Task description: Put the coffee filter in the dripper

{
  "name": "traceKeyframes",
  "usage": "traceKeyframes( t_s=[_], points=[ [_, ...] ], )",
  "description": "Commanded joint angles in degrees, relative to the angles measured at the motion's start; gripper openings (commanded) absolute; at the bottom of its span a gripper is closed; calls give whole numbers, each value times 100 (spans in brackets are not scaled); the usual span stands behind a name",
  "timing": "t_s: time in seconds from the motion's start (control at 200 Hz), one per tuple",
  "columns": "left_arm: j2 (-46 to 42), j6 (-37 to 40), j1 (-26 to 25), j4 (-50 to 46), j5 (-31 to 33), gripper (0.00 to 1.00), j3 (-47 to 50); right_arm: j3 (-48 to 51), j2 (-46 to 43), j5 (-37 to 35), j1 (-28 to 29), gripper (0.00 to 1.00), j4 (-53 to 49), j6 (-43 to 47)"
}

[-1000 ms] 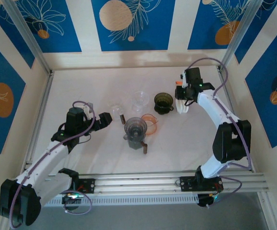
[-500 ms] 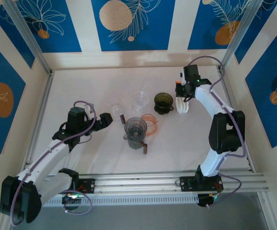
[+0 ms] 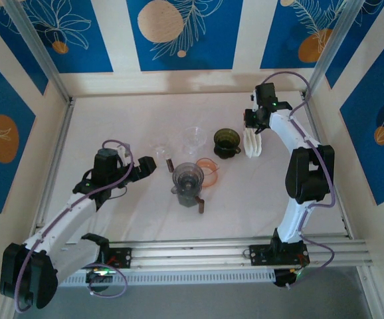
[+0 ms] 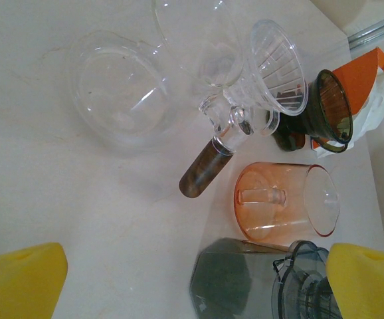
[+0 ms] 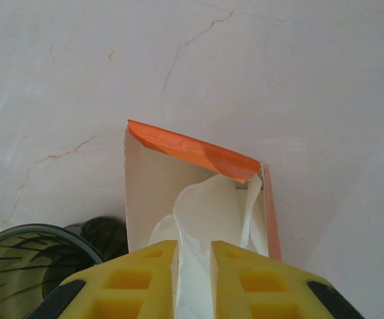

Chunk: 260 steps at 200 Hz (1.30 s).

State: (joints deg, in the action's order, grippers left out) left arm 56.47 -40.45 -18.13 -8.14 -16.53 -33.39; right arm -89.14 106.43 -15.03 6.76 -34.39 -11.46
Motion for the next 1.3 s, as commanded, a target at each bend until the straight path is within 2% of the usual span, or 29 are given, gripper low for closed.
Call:
traceKeyframes(
  t_s=[0.0, 0.515, 0.69, 0.895, 1.296],
  points=[
    [23, -42, -11, 23, -108, 100, -173, -222, 112, 9, -8, 22, -164, 65],
    [38, -42, -6, 30, -117, 100, -151, -437, 374, -69, 35, 23, -302, 83],
    [22, -33, -9, 34, -118, 100, -153, -463, 444, -142, 44, 17, -323, 108],
    [23, -30, -6, 24, -122, 100, -157, -422, 367, -272, 48, 0, -258, 136],
    [-21, -59, -10, 23, -148, 100, -176, -53, -608, -308, 88, 0, -85, 120]
  ],
)
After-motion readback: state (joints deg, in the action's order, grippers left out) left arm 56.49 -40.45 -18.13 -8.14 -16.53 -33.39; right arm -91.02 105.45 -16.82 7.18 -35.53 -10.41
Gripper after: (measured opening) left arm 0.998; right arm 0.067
